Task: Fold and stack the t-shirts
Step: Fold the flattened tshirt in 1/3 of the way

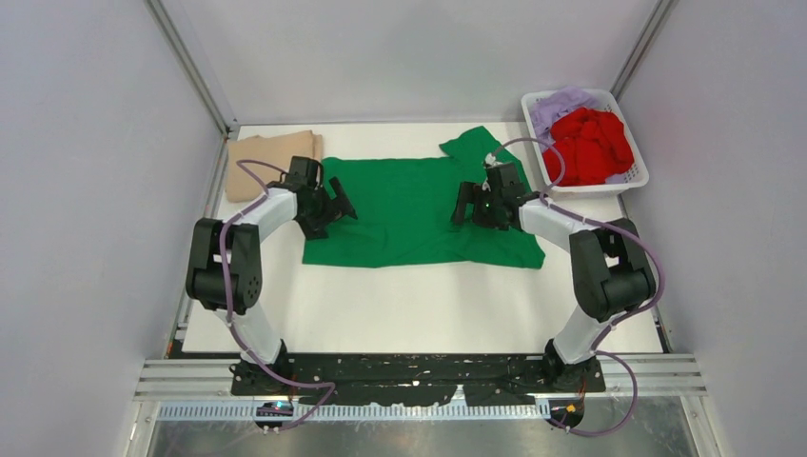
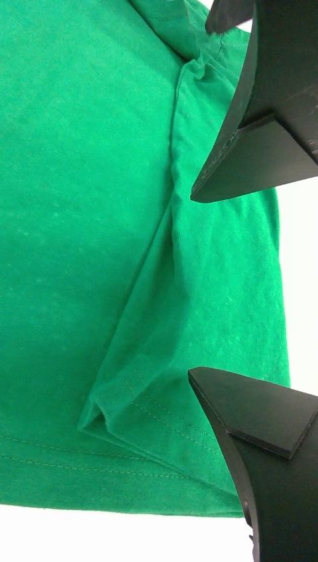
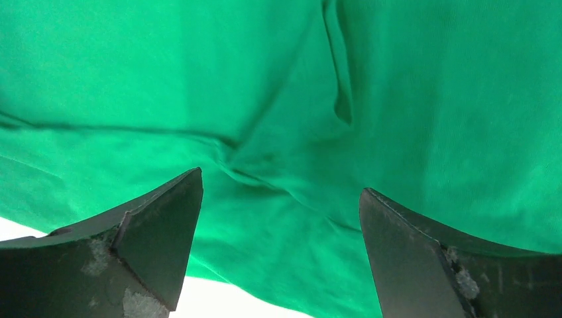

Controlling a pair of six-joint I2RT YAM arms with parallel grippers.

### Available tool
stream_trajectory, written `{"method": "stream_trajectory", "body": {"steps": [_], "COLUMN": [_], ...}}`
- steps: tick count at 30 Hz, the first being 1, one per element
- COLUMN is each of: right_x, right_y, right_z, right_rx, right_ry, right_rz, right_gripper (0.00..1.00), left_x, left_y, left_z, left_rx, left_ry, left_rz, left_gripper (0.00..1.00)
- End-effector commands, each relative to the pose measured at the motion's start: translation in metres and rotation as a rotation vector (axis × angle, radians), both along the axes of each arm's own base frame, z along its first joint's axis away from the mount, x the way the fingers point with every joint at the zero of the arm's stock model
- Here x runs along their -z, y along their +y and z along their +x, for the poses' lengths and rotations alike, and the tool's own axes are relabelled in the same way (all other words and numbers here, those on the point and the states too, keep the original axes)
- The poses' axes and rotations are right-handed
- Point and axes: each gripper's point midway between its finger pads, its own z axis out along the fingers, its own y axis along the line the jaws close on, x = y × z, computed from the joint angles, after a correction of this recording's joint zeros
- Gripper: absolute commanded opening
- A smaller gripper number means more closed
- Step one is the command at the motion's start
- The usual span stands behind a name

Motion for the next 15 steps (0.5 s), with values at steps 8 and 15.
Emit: {"method": "stream_trajectory", "body": {"steps": [8,15], "right_x": [-0.006,-0.027], "right_y": [0.041,0.08], "right_z": [0.029,0.086], "right_rx": [-0.076,-0.109], "right_ry": [-0.055,-0.127], "right_rz": [0.027,0.056], "right_gripper": [0.95,0.96], "left_x": [-0.021,-0.024], "left_y": [-0.001,0.0], "left_z": [0.001,0.002], "left_rx": [0.023,0.022], "left_ry": [-0.075,-0.076], "left_rz": [-0.012,-0.006], "left_gripper": [0.99,1.0]}}
